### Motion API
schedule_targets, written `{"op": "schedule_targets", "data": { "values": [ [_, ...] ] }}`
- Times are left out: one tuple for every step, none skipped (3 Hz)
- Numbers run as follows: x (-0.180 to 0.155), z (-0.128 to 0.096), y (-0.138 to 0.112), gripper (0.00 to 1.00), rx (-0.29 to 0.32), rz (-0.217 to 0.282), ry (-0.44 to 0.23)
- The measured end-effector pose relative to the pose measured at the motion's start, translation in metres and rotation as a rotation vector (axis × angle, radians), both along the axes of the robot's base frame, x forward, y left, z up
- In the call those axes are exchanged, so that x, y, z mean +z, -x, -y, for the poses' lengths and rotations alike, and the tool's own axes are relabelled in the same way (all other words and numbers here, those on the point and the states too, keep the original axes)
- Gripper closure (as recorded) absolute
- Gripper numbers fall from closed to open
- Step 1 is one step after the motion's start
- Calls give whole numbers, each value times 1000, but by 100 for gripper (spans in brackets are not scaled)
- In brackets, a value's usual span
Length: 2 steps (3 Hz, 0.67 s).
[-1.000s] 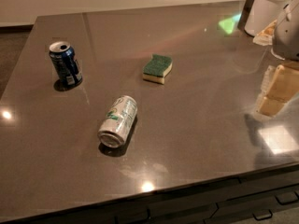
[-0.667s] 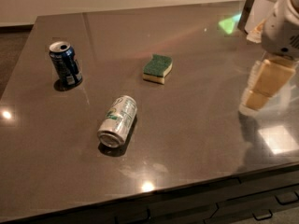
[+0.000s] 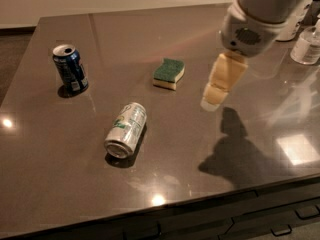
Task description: Place 7up can upright
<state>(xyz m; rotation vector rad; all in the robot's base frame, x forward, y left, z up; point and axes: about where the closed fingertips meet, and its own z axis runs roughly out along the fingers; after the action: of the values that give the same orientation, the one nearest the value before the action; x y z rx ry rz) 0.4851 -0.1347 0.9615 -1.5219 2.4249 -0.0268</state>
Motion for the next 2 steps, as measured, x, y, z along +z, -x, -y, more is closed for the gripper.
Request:
{"op": "schedule_targets", "data": {
  "values": [
    [-9, -27, -12, 0, -76, -58, -3],
    [-16, -48, -18, 0, -172, -76, -12]
  ]
}}
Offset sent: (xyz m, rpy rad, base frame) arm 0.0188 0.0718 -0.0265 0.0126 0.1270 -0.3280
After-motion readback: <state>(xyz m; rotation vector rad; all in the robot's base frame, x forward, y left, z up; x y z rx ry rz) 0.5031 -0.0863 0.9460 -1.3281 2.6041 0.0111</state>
